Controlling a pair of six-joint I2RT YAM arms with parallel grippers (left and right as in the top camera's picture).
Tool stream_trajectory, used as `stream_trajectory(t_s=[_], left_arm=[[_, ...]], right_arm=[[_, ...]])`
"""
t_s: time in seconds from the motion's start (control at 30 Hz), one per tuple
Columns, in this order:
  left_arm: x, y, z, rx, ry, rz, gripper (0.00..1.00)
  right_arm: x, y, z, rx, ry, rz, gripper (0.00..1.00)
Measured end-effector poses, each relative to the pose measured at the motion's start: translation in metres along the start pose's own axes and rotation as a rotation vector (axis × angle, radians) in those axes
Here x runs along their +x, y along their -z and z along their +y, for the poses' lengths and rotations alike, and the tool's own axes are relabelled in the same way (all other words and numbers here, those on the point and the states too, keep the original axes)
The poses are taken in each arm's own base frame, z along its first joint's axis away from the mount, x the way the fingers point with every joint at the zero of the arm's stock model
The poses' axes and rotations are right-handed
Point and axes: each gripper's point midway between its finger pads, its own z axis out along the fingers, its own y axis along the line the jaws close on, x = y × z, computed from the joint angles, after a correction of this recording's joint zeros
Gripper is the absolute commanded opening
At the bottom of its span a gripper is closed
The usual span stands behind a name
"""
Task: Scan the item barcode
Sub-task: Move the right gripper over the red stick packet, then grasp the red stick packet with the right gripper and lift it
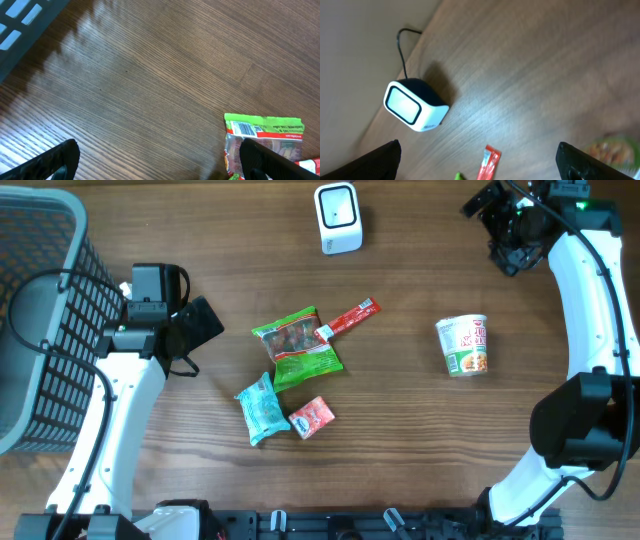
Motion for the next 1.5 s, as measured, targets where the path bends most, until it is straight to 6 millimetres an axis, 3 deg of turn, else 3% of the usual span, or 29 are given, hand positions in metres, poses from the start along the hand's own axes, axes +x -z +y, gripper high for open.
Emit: stream_trajectory(t_s=[0.1,0.2,0.33,0.43,0.47,0.73,0.83,0.9,1.0,1.03,1.1,1.2,1.27,1.33,1.5], left_arm=[[0.000,0.000,0.000,0.000,0.000,0.000,1.00],[0.000,0.000,0.000,0.000,0.000,0.000,1.00],[0.000,0.000,0.000,0.000,0.000,0.000,1.00],[0.000,0.000,0.000,0.000,0.000,0.000,1.00],[0.000,0.000,0.000,0.000,0.000,0.000,1.00],[0.000,0.000,0.000,0.000,0.000,0.000,1.00],[0.000,0.000,0.000,0.000,0.000,0.000,1.00],[0.000,0.000,0.000,0.000,0.000,0.000,1.00],[0.000,0.000,0.000,0.000,0.000,0.000,1.00],[0.000,0.000,0.000,0.000,0.000,0.000,1.00],[0.000,0.000,0.000,0.000,0.000,0.000,1.00],[0.000,0.000,0.000,0.000,0.000,0.000,1.00],[0.000,0.000,0.000,0.000,0.000,0.000,1.00],[0.000,0.000,0.000,0.000,0.000,0.000,1.00],[0.000,0.000,0.000,0.000,0.000,0.000,1.00]], right_arm=[[0.001,0.000,-0.008,0.040,-0.054,-0.003,1.00],[0.010,0.001,-0.019,0.082,0.168,0.038,1.00],[0.034,-0.013,-0.053,0.235,0.287,0.098,1.00],[0.059,-0.021,-0.042,0.223,0.452,0.153,1.00],[0.084,-0.025,-0.026,0.183,0.570,0.202,1.00],[0.242,-0.031,0.048,0.015,1.022,0.378,1.00],[0.280,-0.028,0.062,-0.037,1.105,0.400,0.99],[0.285,-0.027,0.063,-0.041,1.116,0.405,1.00],[0.284,-0.027,0.063,-0.041,1.120,0.404,0.88],[0.283,-0.028,0.062,-0.039,1.120,0.401,0.77],[0.279,-0.031,0.059,-0.028,1.133,0.395,0.96],[0.276,-0.045,0.045,0.010,1.162,0.380,1.00],[0.275,-0.057,0.053,-0.037,1.168,0.330,0.70],[0.275,-0.065,0.056,-0.055,1.143,0.305,0.68],[0.262,-0.083,0.060,-0.024,0.760,0.205,0.55]])
